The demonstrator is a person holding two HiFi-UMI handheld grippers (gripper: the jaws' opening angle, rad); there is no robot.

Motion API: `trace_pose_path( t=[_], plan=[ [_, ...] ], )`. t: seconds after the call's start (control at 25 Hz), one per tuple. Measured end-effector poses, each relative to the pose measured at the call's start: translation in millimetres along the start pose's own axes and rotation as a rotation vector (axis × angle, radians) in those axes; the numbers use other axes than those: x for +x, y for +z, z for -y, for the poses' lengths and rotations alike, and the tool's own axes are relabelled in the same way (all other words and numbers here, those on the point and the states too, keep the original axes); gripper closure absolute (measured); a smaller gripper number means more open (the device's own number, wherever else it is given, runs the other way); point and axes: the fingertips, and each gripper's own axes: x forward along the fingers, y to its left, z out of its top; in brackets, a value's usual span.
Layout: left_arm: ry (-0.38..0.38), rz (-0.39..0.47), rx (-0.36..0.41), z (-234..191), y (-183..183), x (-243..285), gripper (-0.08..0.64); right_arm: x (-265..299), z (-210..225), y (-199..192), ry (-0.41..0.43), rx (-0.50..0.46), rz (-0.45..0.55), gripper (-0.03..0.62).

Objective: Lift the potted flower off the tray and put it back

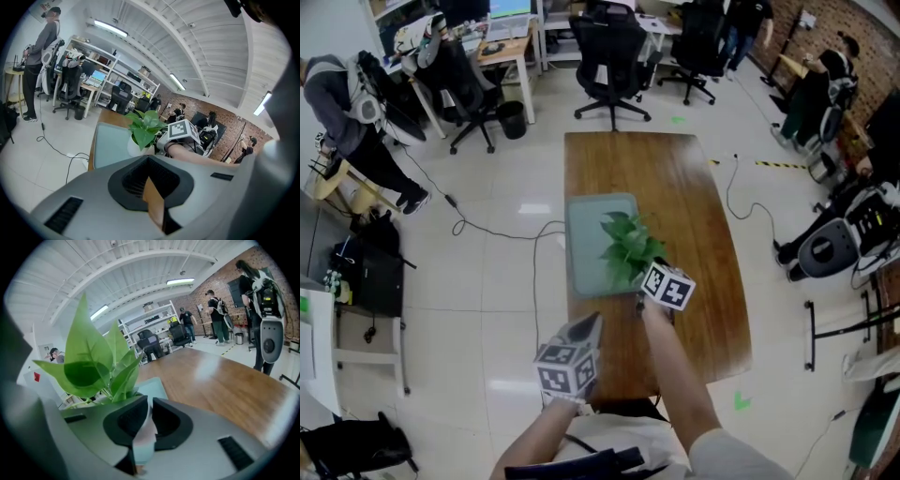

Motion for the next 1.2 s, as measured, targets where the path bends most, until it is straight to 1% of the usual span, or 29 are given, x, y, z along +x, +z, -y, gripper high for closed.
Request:
trace_pose_path(
  t=[0.2, 0.36, 0.6, 0.84, 1.2],
  plan=[
    [-0.056, -0.013, 0.033, 19.7, -0.2, 15.1, 0.565, -17.6, 38.1, 16.7, -0.056, 0.030, 0.037, 0.552],
    [-0.102, -0.038, 0.049, 35.0, -5.9, 28.9, 0.565, -27.4, 78.4, 19.1, -0.112, 0.079, 0.039, 0.552],
    [-0.131, -0.068, 0.057, 49.3, -11.3, 44.8, 0.565, -36.1, 124.8, 16.0, -0.174, 0.119, 0.038, 0.552],
    [-0.131, -0.088, 0.064, 49.6, -15.4, 51.6, 0.565, -34.3, 139.8, 9.7, -0.200, 0.123, 0.041, 0.552],
    [-0.111, -0.115, 0.067, 38.5, -23.2, 55.2, 0.565, -26.8, 143.9, -9.9, -0.204, 0.130, 0.031, 0.551]
  ],
)
